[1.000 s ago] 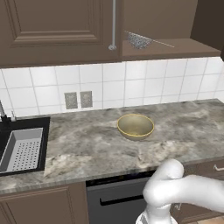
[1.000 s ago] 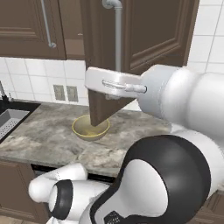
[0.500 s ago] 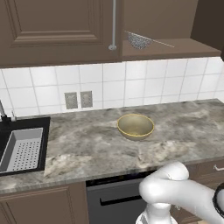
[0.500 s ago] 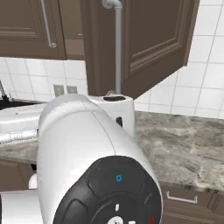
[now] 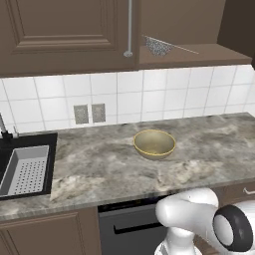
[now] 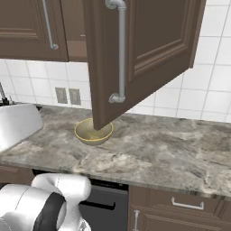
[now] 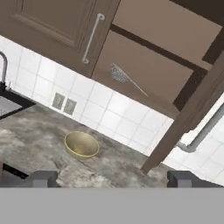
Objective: Open the cabinet and setup a tea strainer by placing it in the bowl upright.
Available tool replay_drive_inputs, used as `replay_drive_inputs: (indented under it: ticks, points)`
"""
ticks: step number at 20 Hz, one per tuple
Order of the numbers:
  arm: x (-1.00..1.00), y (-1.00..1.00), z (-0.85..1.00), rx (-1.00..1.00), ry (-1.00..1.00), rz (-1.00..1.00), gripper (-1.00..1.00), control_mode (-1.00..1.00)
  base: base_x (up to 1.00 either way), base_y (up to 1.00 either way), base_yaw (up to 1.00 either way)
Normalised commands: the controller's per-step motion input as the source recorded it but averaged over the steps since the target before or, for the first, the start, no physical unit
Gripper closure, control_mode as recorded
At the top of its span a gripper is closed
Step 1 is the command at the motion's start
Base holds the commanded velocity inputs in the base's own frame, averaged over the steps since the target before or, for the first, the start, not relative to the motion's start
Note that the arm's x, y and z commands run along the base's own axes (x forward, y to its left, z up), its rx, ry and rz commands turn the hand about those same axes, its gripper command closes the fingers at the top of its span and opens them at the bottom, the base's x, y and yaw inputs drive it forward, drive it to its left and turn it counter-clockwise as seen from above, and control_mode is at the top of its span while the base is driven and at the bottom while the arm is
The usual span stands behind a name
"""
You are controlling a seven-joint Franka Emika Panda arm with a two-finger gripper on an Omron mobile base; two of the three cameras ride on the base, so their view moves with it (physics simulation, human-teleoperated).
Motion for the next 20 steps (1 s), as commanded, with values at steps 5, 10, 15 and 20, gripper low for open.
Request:
replay_drive_inputs:
  ticks: [5, 10, 15, 20]
  points:
    - [-0.12, 0.59, 0.0, -0.49, 0.16, -0.35, -1.0, -1.0, 0.0, 0.0, 0.0]
    - [0.04, 0.8, -0.05, -0.5, 0.29, -0.34, -1.0, -1.0, 0.0, 0.0, 0.0]
    - [0.36, 0.38, -0.08, -0.44, 0.25, -0.25, -1.0, -1.0, 0.0, 0.0, 0.0]
    - [0.48, 0.0, -0.07, -0.17, 0.21, -0.22, -1.0, -1.0, 0.0, 0.0, 0.0]
